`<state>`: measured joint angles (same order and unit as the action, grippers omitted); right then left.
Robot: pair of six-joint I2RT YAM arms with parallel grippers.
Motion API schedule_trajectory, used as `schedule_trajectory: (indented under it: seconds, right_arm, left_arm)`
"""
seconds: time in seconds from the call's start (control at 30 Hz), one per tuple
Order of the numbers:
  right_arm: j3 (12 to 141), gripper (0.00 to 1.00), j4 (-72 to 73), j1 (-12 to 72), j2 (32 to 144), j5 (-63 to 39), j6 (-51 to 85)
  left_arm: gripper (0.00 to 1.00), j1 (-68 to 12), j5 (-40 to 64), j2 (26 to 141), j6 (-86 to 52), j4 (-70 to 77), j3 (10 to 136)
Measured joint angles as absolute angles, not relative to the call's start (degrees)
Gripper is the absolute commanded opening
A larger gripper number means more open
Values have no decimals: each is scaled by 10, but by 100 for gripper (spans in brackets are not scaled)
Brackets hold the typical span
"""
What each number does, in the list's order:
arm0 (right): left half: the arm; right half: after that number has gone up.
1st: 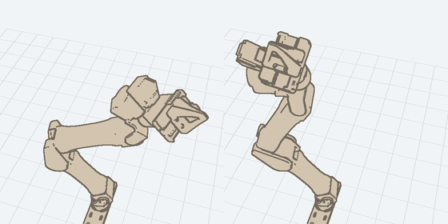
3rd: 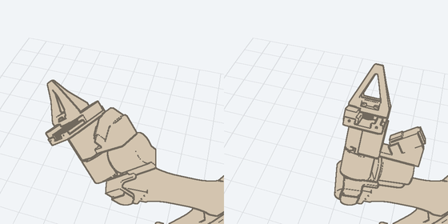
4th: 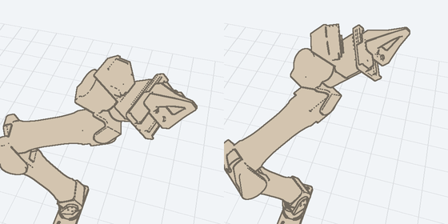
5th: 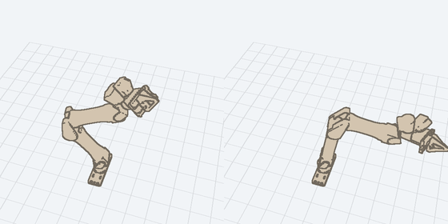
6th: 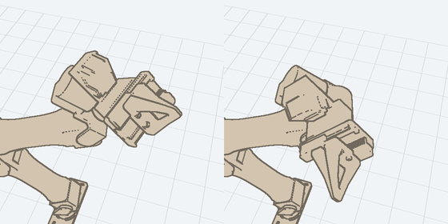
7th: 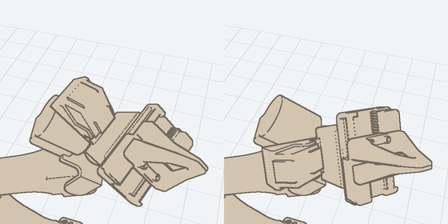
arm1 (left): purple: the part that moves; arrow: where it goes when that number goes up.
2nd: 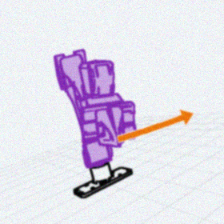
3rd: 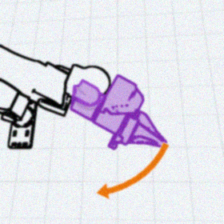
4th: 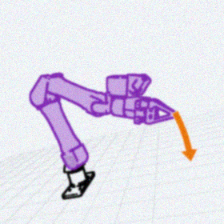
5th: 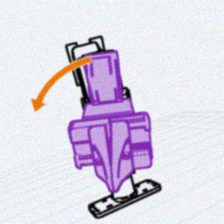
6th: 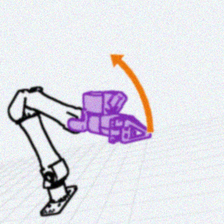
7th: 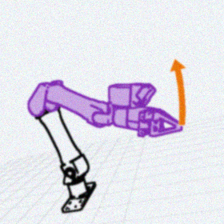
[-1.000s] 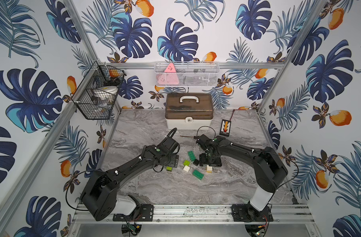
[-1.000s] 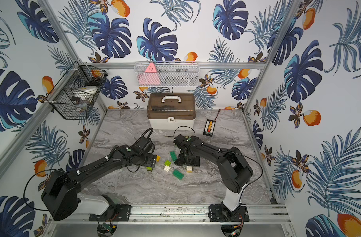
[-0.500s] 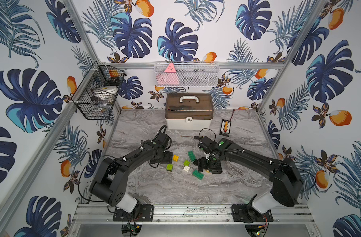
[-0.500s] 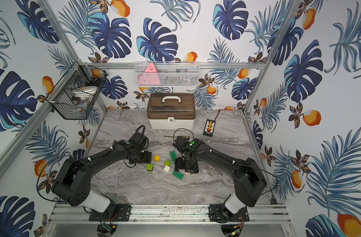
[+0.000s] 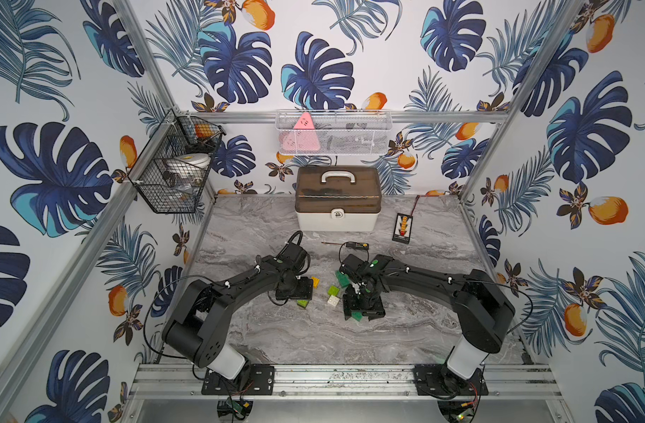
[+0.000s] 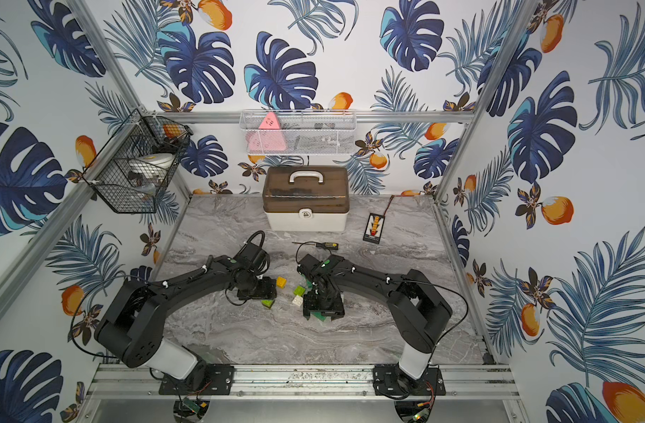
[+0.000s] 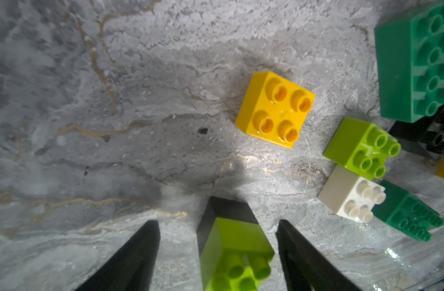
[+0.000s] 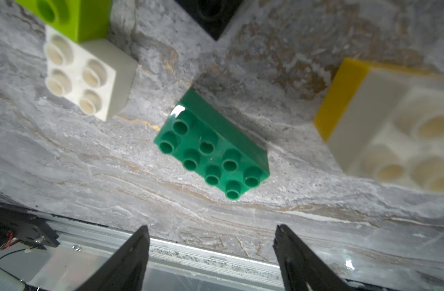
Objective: Assemble a giraffe with lego
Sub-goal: Pick up the lego brick from the center of the board.
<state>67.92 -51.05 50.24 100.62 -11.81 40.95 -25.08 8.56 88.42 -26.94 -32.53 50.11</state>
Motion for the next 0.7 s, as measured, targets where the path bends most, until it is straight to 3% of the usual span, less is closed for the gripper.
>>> schedule_trajectory:
  seconds: [0.7]
  right_arm:
    - [730,79,-458,494,1087,-111,380]
  left_arm:
    - [77,-269,91,834,-303,-332,475]
